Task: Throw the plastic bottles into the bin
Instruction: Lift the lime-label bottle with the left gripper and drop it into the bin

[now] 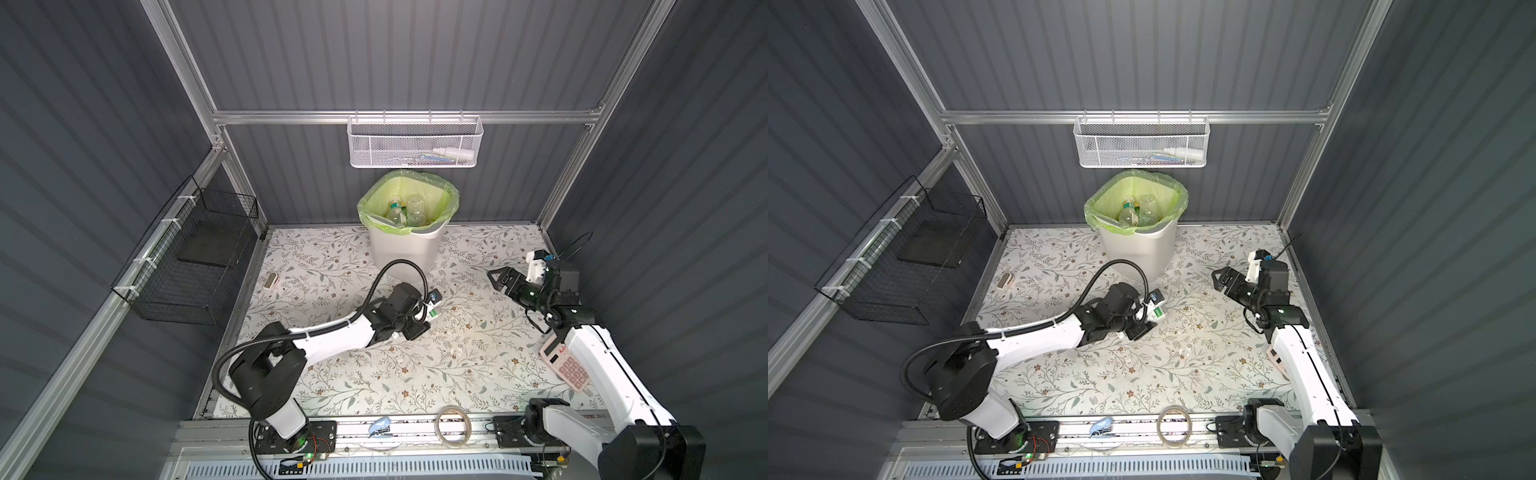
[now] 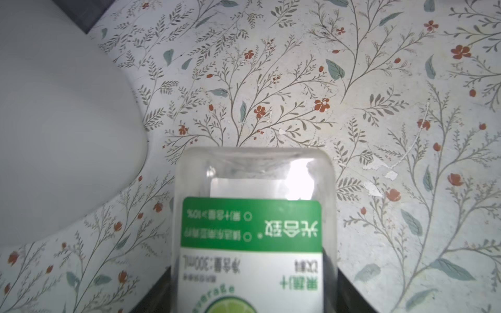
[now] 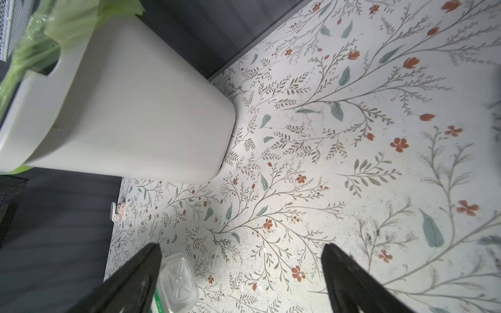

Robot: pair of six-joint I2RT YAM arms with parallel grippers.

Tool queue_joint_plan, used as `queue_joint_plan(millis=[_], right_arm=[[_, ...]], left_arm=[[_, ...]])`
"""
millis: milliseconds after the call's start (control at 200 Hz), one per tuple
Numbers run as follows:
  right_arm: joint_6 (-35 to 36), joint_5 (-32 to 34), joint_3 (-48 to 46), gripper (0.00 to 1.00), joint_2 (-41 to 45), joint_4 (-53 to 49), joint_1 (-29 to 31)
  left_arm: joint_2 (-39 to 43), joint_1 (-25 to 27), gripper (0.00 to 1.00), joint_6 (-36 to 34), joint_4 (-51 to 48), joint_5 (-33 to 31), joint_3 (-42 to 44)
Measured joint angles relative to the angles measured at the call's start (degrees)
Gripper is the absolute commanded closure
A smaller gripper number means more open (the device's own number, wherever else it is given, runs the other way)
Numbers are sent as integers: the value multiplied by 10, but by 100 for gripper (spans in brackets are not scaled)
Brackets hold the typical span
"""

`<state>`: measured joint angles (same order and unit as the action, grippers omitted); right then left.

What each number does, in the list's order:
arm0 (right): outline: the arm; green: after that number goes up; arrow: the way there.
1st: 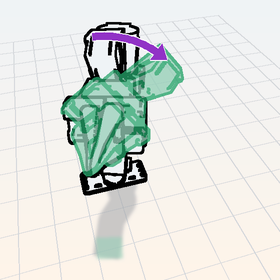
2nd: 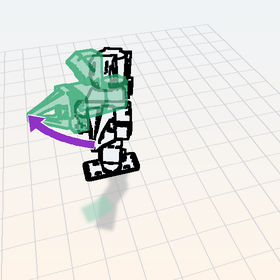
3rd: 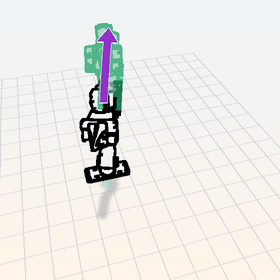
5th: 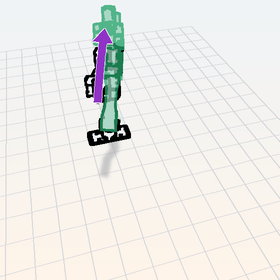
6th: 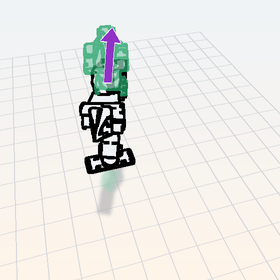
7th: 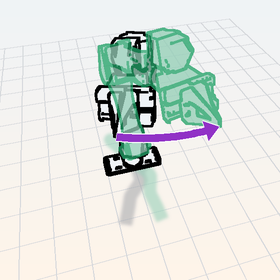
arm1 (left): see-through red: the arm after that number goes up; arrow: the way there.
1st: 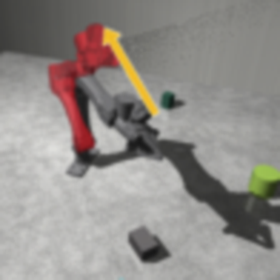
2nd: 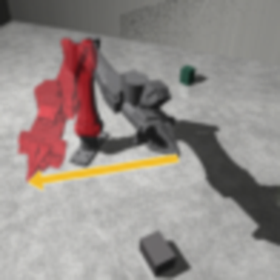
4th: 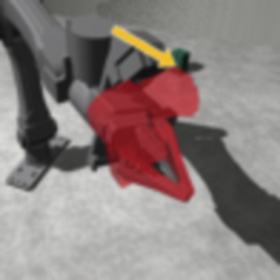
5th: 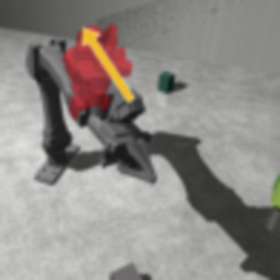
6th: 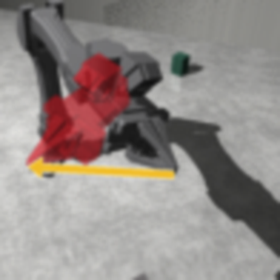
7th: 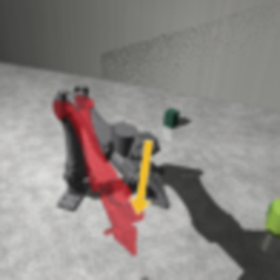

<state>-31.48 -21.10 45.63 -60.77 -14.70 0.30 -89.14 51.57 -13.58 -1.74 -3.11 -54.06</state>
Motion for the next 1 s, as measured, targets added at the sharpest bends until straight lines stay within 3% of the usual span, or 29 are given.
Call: queue_joint_plan(millis=[380,670,856,1001], right_arm=[[19,58,2,7,-73,-30,119],[20,106,10,7,-100,-40,168],[17,125,10,7,-98,-37,174],[9,130,10,8,-89,-16,174]], left_arm=[[296,-51,48,118,97,-91,176],[454,-71,47,130,157,-139,203],[414,-71,45,34,161,-132,77],[243,-83,44,-47,151,-98,-188]])
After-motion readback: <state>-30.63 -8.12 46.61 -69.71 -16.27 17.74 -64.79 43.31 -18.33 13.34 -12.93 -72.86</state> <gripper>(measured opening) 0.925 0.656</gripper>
